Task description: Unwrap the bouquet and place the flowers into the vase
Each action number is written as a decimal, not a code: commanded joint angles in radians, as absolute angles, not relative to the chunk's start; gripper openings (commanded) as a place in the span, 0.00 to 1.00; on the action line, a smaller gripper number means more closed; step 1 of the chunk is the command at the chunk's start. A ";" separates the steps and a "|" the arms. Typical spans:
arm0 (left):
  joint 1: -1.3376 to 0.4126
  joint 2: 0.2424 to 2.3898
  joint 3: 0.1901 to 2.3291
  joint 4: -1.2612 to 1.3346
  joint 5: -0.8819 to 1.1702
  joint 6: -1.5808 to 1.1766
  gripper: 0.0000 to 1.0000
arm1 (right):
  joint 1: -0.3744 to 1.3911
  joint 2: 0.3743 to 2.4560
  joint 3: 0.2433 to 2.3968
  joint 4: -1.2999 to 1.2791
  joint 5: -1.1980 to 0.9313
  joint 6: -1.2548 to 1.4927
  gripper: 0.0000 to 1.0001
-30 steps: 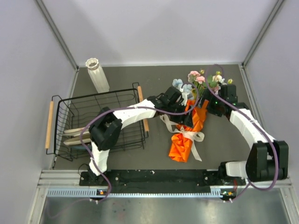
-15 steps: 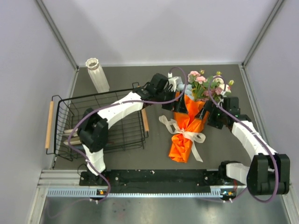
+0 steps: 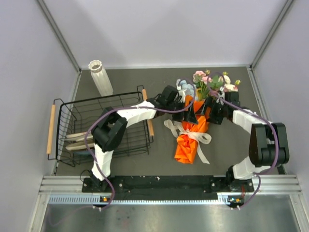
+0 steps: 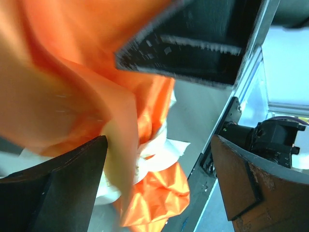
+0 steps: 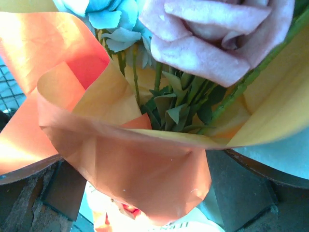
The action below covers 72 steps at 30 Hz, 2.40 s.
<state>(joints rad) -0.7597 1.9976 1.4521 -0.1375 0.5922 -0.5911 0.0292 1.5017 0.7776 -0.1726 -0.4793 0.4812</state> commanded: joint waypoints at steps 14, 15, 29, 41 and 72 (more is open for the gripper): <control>-0.785 1.757 1.514 -0.371 0.375 -0.439 0.99 | 0.011 1.447 1.146 -0.673 -0.031 0.433 0.99; -0.784 1.732 1.500 -0.397 0.367 -0.431 0.99 | 0.011 1.399 1.088 -0.679 -0.015 0.430 0.99; -0.762 1.424 1.218 -0.166 0.500 -0.613 0.91 | 0.244 0.808 0.628 -0.565 -0.265 0.606 0.57; -0.775 1.424 1.086 -0.045 0.591 -0.687 0.78 | 0.244 0.946 0.482 -0.247 -0.336 0.486 0.41; -0.779 1.506 1.107 -0.104 0.526 -0.624 0.69 | 0.244 0.925 0.445 -0.218 -0.328 0.446 0.21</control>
